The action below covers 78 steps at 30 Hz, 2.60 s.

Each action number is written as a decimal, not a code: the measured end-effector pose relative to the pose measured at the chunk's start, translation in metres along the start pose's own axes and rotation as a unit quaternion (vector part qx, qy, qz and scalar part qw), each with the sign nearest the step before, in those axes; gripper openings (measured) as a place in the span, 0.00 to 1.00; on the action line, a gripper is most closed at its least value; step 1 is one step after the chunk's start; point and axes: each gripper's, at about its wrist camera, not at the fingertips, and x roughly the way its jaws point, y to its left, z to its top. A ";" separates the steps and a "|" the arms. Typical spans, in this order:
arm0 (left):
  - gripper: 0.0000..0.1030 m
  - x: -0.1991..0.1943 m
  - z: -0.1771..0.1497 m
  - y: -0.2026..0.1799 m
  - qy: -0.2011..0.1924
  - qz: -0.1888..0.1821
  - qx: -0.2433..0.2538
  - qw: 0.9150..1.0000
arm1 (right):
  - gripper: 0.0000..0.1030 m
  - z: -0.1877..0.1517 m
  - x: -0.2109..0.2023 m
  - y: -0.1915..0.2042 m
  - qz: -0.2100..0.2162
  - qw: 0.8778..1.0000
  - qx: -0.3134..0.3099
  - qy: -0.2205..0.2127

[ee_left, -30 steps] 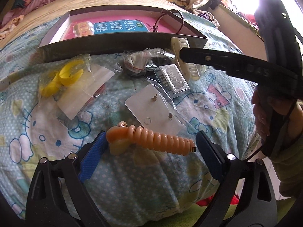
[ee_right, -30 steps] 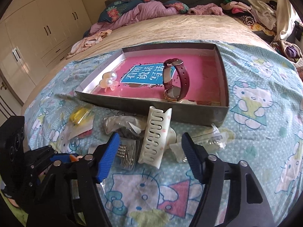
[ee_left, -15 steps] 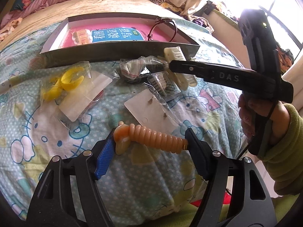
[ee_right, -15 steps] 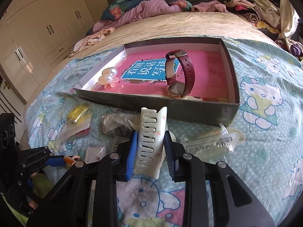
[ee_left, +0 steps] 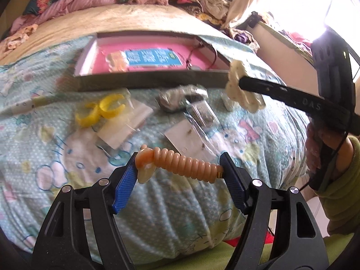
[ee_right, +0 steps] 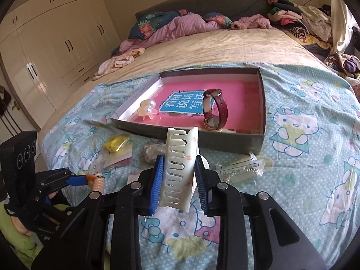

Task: Organize jewelry
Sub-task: 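Carry both items into the pink box and open both tools to release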

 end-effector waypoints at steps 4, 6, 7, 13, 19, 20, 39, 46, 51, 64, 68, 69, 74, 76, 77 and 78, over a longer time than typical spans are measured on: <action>0.62 -0.010 0.009 0.008 -0.018 0.010 -0.010 1.000 | 0.26 0.003 -0.008 0.000 0.002 1.000 -0.001 -0.010; 0.62 -0.014 0.015 0.016 -0.025 0.016 -0.019 0.999 | 0.26 0.004 -0.010 0.001 0.002 1.000 -0.001 -0.014; 0.62 -0.016 0.018 0.020 -0.028 0.019 -0.024 0.999 | 0.26 0.004 -0.012 0.001 0.003 1.000 -0.002 -0.017; 0.62 -0.029 0.033 0.038 -0.049 0.031 -0.043 0.997 | 0.26 0.009 -0.018 0.002 0.003 1.000 -0.002 -0.029; 0.62 -0.035 0.044 0.050 -0.060 0.038 -0.052 0.996 | 0.26 0.014 -0.023 -0.002 -0.004 0.999 -0.001 -0.042; 0.62 -0.036 0.046 0.052 -0.061 0.039 -0.054 0.996 | 0.26 0.015 -0.025 -0.003 -0.006 0.999 0.000 -0.045; 0.62 -0.015 0.102 0.059 -0.069 0.038 -0.053 0.995 | 0.26 0.037 -0.027 -0.016 -0.022 0.997 0.005 -0.075; 0.62 0.006 0.116 0.048 -0.058 0.032 -0.042 0.997 | 0.26 0.045 -0.021 -0.025 -0.031 0.996 0.012 -0.081; 0.62 0.023 0.123 0.043 -0.048 0.024 -0.033 0.998 | 0.26 0.048 -0.016 -0.033 -0.037 0.996 0.018 -0.080; 0.62 0.053 0.135 0.032 -0.032 0.009 -0.017 0.999 | 0.26 0.058 0.004 -0.053 -0.050 0.995 0.035 -0.074; 0.62 0.062 0.137 0.030 -0.028 0.006 -0.017 0.999 | 0.26 0.063 0.011 -0.058 -0.053 0.995 0.038 -0.069; 0.62 0.064 0.138 0.030 -0.028 0.005 -0.017 0.999 | 0.26 0.064 0.013 -0.060 -0.053 0.995 0.039 -0.068; 0.62 0.075 0.139 0.026 -0.022 0.005 -0.007 1.000 | 0.26 0.068 0.025 -0.066 -0.053 0.996 0.046 -0.060; 0.62 0.081 0.139 0.024 -0.018 0.005 -0.001 1.000 | 0.26 0.069 0.031 -0.068 -0.053 0.996 0.048 -0.056; 0.62 0.084 0.138 0.023 -0.017 0.004 0.001 1.000 | 0.26 0.070 0.034 -0.069 -0.053 0.996 0.049 -0.054; 0.62 0.087 0.137 0.023 -0.014 0.003 0.003 1.000 | 0.26 0.070 0.037 -0.070 -0.054 0.996 0.050 -0.052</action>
